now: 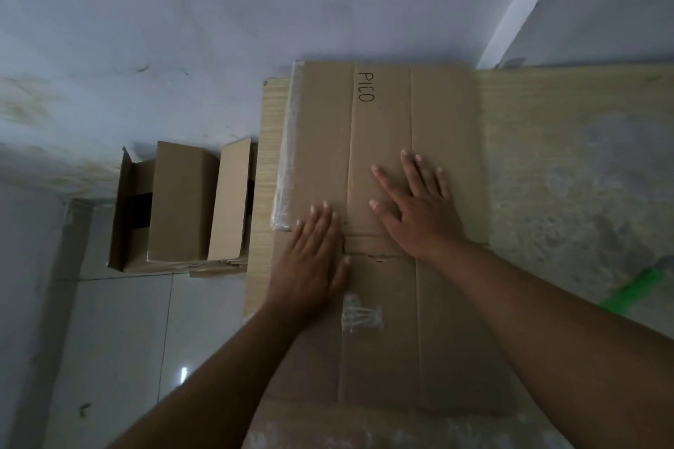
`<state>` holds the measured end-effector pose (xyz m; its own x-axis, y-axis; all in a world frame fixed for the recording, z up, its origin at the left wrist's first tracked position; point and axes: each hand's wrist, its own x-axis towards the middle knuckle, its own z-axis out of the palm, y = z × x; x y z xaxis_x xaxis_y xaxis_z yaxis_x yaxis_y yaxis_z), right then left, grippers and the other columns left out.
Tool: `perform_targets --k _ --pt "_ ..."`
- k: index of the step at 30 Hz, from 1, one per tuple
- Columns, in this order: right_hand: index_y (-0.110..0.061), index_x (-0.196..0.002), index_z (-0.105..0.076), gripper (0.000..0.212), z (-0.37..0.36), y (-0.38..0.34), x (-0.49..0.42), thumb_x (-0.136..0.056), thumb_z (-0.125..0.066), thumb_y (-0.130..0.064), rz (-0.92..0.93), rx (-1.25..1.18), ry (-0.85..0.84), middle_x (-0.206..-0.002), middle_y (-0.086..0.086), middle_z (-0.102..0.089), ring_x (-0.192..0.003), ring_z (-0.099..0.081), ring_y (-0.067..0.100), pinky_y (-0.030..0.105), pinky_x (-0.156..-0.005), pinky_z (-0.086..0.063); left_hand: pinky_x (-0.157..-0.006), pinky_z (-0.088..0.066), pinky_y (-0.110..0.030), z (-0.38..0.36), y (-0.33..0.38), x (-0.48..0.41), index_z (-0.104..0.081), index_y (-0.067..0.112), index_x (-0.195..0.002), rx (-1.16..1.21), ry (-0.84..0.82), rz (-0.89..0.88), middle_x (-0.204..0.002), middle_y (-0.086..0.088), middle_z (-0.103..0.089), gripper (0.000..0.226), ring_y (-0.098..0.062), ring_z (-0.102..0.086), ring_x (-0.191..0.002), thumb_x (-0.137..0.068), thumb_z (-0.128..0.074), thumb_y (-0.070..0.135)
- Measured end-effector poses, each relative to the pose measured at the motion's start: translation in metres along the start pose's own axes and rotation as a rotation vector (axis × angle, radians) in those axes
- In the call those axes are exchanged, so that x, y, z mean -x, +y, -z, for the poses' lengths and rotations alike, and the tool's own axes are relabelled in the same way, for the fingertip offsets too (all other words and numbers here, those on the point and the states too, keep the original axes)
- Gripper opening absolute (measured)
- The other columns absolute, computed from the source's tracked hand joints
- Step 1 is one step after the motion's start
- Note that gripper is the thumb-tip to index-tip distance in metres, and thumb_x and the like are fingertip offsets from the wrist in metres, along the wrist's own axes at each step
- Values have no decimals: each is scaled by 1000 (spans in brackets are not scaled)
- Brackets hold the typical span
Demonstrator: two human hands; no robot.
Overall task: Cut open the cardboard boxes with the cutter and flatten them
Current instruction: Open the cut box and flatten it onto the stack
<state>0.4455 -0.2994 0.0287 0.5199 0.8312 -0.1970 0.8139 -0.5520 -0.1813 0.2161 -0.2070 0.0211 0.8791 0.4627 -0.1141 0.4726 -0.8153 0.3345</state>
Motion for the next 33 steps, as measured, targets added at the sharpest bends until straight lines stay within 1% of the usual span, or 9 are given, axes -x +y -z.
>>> perform_targets --k 4,7,10,15,19,24,27,31,33 --pt "-50 -155 5 69 2 -14 -22 -94 -17 -74 -191 -71 20 -167 0 18 -152 22 21 50 -122 11 -130 -5 -42 18 -16 -68 -7 17 -165 -7 14 150 -173 -3 2 75 -17 12 -158 -103 -15 58" --pt "-47 -156 7 76 11 -12 -44 -90 -14 -79 -233 -39 8 -166 0 20 -152 22 24 53 -121 12 -130 -2 -40 18 -15 -77 0 18 -166 -59 32 146 -173 -4 8 76 -16 16 -158 -104 -17 59" --pt "-41 -157 6 81 21 -1 -79 -89 -15 -81 -243 -36 -8 -166 3 19 -152 20 28 52 -122 12 -130 -4 -42 15 -14 -74 0 16 -166 -80 65 138 -173 -5 6 77 -16 14 -159 -105 -23 58" --pt "-22 -159 -11 78 55 10 -162 -96 -19 -67 -353 -248 23 -167 13 -2 -154 2 31 47 -125 -2 -130 -9 -47 17 -15 -74 -2 16 -166 -82 62 130 -174 -5 4 77 -17 11 -159 -105 -24 58" --pt "-23 -161 -8 75 37 25 -160 -98 -16 -64 -299 -43 119 -167 13 1 -154 6 31 50 -124 4 -128 -14 -51 16 -14 -73 -3 17 -166 -79 67 137 -174 -4 3 77 -19 7 -160 -104 -24 59" --pt "-19 -159 -15 72 37 17 -182 -98 -21 -57 -343 -72 187 -166 17 -6 -153 0 35 55 -123 0 -128 -13 -53 15 -13 -74 -8 16 -166 -83 97 134 -174 -3 -1 78 -19 2 -160 -103 -30 57" --pt "-17 -159 -16 71 30 -2 -184 -98 -19 -54 -277 -45 212 -166 16 -8 -153 -1 35 55 -123 -1 -127 -13 -56 16 -13 -75 -8 17 -166 -92 95 145 -174 -3 -3 79 -19 2 -160 -102 -33 57" --pt "-16 -160 -15 73 27 -47 -188 -99 -26 -56 30 -91 191 -167 15 0 -154 5 30 46 -125 2 -127 -15 -57 15 -13 -74 -12 16 -166 -92 101 149 -174 -3 -6 79 -20 -2 -160 -101 -35 56" --pt "-14 -160 -9 77 26 -59 -195 -100 -22 -58 135 -64 141 -168 14 3 -154 8 27 43 -125 4 -126 -16 -57 15 -13 -76 -14 16 -166 -85 105 152 -173 -3 -8 79 -20 -3 -160 -101 -36 56"
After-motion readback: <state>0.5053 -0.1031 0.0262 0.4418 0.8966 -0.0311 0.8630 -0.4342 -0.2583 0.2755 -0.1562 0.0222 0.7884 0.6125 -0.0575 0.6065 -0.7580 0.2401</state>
